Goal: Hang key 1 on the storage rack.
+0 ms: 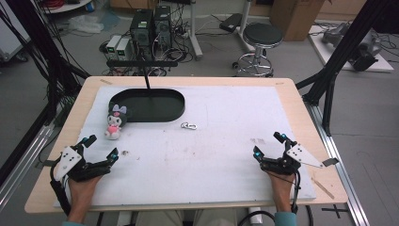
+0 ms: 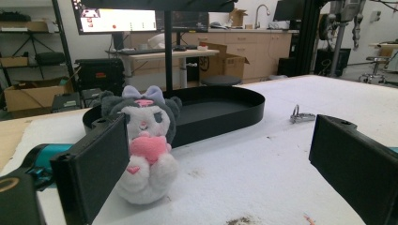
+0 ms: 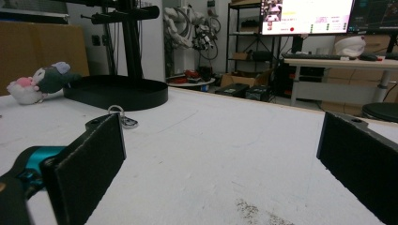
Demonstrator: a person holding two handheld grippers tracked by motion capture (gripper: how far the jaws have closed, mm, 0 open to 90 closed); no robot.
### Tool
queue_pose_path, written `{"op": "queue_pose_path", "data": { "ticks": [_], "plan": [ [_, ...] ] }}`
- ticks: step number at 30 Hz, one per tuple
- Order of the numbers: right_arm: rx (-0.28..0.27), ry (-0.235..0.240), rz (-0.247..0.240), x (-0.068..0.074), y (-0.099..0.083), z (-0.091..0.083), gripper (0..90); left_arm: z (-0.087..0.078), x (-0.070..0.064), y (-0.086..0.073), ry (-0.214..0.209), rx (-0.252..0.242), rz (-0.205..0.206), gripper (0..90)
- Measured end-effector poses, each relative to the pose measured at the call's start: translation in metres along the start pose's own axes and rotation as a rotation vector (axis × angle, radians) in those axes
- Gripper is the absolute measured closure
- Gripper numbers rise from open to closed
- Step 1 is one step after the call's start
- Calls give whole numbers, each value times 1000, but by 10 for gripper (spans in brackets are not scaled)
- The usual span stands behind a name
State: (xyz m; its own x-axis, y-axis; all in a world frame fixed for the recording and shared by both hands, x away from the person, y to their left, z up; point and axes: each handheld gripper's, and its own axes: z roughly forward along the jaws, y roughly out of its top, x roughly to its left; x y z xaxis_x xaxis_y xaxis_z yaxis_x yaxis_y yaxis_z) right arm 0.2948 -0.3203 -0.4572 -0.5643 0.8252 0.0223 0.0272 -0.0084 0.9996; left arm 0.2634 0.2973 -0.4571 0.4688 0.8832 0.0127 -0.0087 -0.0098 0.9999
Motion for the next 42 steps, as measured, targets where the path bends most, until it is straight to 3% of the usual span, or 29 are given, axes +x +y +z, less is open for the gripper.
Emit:
{"op": "queue_pose_path", "data": {
  "ticks": [14, 27, 28, 34, 38, 42],
  "plan": [
    [0, -1, -7, 0, 0, 0, 7, 0, 1, 0, 1, -3, -10, 59],
    [-1, 1, -15, 0, 0, 0, 7, 0, 3, 1, 13, -8, -49, 59],
    [0, -1, -13, 0, 0, 0, 7, 1, 4, 2, 22, 16, -45, 59],
    [3, -2, -9, 0, 0, 0, 7, 5, 9, 14, 27, 38, -34, 59],
    [1, -1, -3, 0, 0, 0, 7, 11, 14, 27, 30, 121, -33, 59],
    [1, -3, -6, 0, 0, 0, 7, 16, 16, 38, 33, 147, -5, 59]
  ]
}}
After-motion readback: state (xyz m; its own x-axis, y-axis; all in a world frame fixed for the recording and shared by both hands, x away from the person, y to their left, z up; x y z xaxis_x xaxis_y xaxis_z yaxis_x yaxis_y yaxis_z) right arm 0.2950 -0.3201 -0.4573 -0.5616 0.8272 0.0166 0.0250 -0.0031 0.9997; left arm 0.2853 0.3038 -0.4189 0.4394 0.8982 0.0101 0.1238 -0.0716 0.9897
